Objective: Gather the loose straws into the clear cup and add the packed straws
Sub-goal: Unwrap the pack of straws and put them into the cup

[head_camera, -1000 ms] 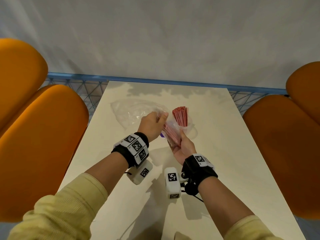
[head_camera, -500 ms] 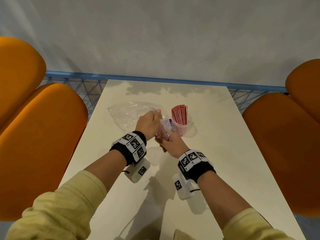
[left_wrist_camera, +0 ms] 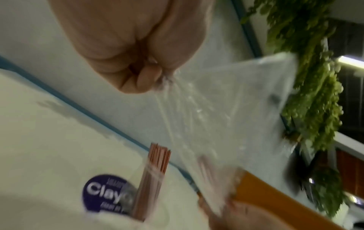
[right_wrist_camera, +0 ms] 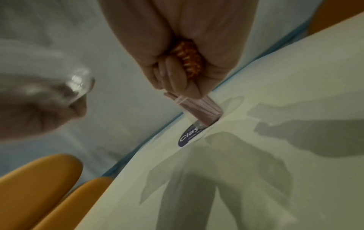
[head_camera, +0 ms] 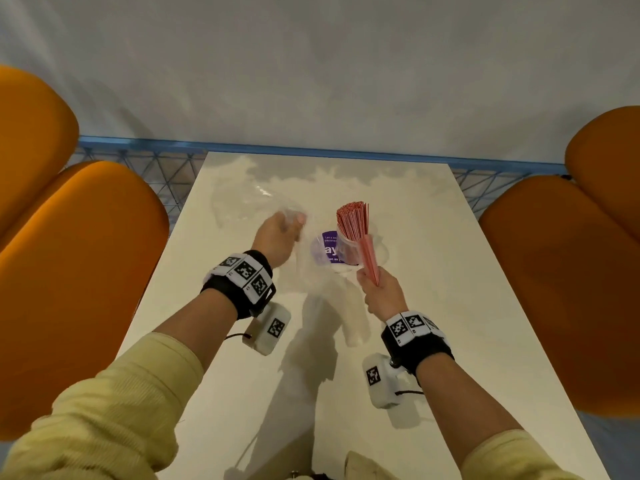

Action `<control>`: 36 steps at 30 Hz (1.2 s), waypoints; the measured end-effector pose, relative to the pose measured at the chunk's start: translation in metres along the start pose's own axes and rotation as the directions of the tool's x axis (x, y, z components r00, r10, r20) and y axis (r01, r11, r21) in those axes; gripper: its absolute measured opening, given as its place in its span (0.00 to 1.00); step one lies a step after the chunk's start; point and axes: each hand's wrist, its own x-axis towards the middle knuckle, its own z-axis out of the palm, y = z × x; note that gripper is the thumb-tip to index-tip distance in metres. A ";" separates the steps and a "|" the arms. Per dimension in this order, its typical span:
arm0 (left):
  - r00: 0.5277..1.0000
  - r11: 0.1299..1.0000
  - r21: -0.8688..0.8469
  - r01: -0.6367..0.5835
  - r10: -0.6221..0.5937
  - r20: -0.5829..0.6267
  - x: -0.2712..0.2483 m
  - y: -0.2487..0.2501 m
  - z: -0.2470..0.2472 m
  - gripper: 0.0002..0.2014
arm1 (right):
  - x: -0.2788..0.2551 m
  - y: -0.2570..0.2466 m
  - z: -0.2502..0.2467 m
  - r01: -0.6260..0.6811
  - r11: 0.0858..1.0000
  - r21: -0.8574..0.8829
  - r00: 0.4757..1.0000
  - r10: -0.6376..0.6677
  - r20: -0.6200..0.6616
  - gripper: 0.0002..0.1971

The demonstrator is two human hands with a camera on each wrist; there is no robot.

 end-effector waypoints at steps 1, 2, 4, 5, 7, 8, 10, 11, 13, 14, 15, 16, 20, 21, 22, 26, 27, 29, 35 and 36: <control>0.997 0.999 0.039 0.028 -0.030 0.075 -0.006 -0.007 0.008 0.15 | 0.003 0.002 -0.003 -0.003 1.000 0.019 0.999 0.003 -0.049 0.08; 0.987 0.997 0.067 0.049 -0.058 0.147 -0.014 -0.014 0.017 0.17 | 0.005 0.003 -0.006 -0.002 1.000 0.027 0.997 0.004 -0.078 0.09; 0.963 0.989 0.133 0.064 -0.096 0.252 -0.031 -0.035 0.037 0.24 | 0.006 0.003 -0.009 0.002 1.000 0.019 0.997 0.000 -0.081 0.09; 0.952 0.983 0.173 0.068 -0.116 0.285 -0.040 -0.046 0.047 0.27 | 0.005 0.003 -0.009 0.005 1.000 0.004 0.998 -0.004 -0.062 0.08; 0.925 0.967 0.231 0.109 -0.184 0.331 -0.054 -0.063 0.066 0.31 | 0.002 0.005 -0.008 0.007 1.000 -0.029 1.000 -0.008 -0.026 0.08; 0.911 0.958 0.250 0.138 -0.222 0.347 -0.060 -0.070 0.074 0.32 | 0.001 0.007 -0.007 0.004 0.999 -0.042 1.000 -0.005 -0.011 0.08; 0.884 0.942 0.276 0.191 -0.287 0.368 -0.070 -0.076 0.084 0.35 | -0.003 0.012 -0.005 -0.008 0.998 -0.056 1.000 0.009 0.019 0.07; 0.874 0.935 0.286 0.210 -0.311 0.373 -0.074 -0.078 0.086 0.36 | -0.005 0.014 -0.005 -0.014 0.997 -0.071 0.999 0.016 0.030 0.06; 0.862 0.925 0.306 0.225 -0.335 0.380 -0.078 -0.079 0.087 0.39 | -0.009 0.019 -0.004 -0.018 0.994 -0.110 0.999 0.023 0.046 0.06; 0.863 0.921 0.322 0.217 -0.336 0.377 -0.080 -0.078 0.086 0.41 | -0.010 0.021 -0.004 -0.017 0.992 -0.126 0.998 0.024 0.058 0.06; 0.872 0.916 0.348 0.198 -0.327 0.365 -0.080 -0.078 0.085 0.43 | -0.011 0.022 -0.005 -0.018 0.991 -0.136 0.997 0.027 0.069 0.05; 0.886 0.909 0.379 0.171 -0.310 0.344 -0.079 -0.077 0.082 0.46 | -0.012 0.023 -0.005 -0.018 0.990 -0.139 0.997 0.029 0.076 0.06; 0.971 0.939 0.324 0.112 -0.173 0.166 -0.073 -0.065 0.070 0.38 | -0.011 0.021 -0.006 -0.004 0.986 -0.167 0.996 0.018 0.086 0.06; 0.984 0.957 0.270 0.103 -0.138 0.115 -0.070 -0.060 0.067 0.32 | -0.011 0.020 -0.006 0.005 0.982 -0.187 0.996 0.011 0.085 0.04; 0.992 0.972 0.220 0.087 -0.105 0.075 -0.065 -0.053 0.066 0.27 | -0.010 0.018 -0.005 0.015 0.978 -0.210 0.997 0.002 0.082 0.02; 0.999 0.999 0.024 0.028 -0.028 -0.018 -0.040 -0.030 0.071 0.20 | -0.009 0.004 0.002 0.093 0.943 -0.320 0.994 -0.070 0.083 0.07; 0.999 1.000 -0.017 0.021 -0.022 -0.024 -0.036 -0.025 0.074 0.19 | -0.009 0.000 0.005 0.116 0.934 -0.338 0.991 -0.087 0.099 0.08; 0.999 0.997 -0.072 0.010 -0.013 -0.038 -0.028 -0.015 0.081 0.17 | -0.006 -0.010 0.009 0.155 0.920 -0.359 0.984 -0.110 0.143 0.09; 0.991 0.998 -0.069 -0.002 -0.008 -0.136 -0.001 -0.001 0.092 0.15 | 0.016 -0.032 0.009 0.247 0.910 -0.333 0.957 -0.176 0.229 0.23; 0.989 0.998 -0.060 -0.010 0.001 -0.148 0.005 0.001 0.092 0.15 | 0.021 -0.035 0.006 0.257 0.908 -0.332 0.954 -0.184 0.235 0.22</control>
